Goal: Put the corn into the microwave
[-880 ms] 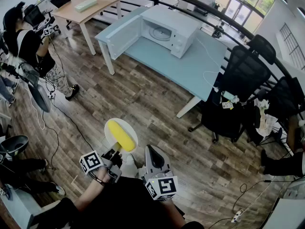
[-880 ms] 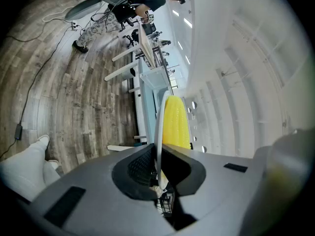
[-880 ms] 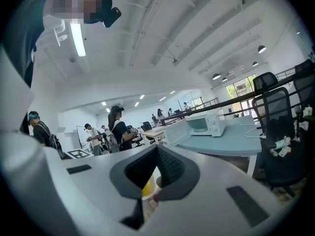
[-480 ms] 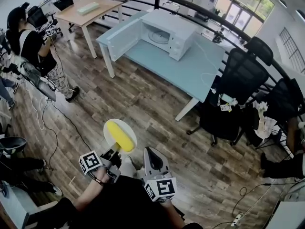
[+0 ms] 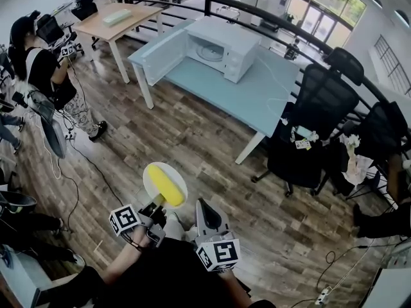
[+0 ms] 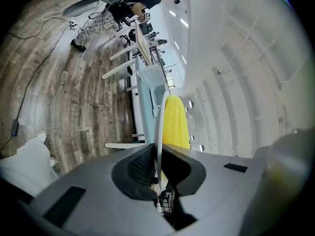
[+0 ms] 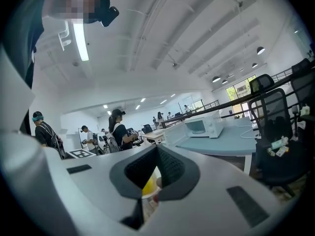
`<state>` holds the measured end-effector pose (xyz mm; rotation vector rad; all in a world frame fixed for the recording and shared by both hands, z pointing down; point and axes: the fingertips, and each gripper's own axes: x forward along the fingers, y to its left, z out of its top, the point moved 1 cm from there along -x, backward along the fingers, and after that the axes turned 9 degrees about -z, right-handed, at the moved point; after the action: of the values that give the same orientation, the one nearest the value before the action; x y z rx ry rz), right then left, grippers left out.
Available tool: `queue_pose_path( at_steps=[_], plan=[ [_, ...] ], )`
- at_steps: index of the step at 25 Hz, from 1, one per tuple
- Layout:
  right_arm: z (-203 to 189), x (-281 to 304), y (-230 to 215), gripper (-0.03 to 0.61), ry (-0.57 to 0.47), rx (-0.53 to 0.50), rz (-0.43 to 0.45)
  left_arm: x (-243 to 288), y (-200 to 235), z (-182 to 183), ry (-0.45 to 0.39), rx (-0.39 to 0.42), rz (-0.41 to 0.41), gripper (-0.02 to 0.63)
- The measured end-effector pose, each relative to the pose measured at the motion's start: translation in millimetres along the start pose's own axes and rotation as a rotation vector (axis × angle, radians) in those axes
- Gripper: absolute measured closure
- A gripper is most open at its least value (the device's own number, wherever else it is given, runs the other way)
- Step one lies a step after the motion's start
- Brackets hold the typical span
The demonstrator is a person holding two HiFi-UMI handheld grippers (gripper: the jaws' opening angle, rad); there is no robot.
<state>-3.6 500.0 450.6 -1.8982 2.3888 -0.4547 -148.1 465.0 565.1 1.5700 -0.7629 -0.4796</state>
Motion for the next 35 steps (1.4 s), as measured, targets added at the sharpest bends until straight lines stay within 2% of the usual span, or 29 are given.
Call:
queue_pose_path(
  at_steps=[9, 16, 35],
  plan=[
    [6.4, -5.9, -14.0, 0.571, 0.006, -0.027, -0.008, -1.1, 6.0, -5.3, -0.043, -0.016, -0.004, 0.586],
    [4.1, 2.7, -15.6, 0.571, 0.016, -0.035, -0.001, 6.3, 5.4, 4.0, -0.064, -0.006, -0.016, 0.586],
    [2.4, 52.8, -27.5, 0.571, 0.035, -0.028, -0.022, 48.1, 18.8, 34.8, -0.034, -0.028, -0.005, 0.586]
  ],
)
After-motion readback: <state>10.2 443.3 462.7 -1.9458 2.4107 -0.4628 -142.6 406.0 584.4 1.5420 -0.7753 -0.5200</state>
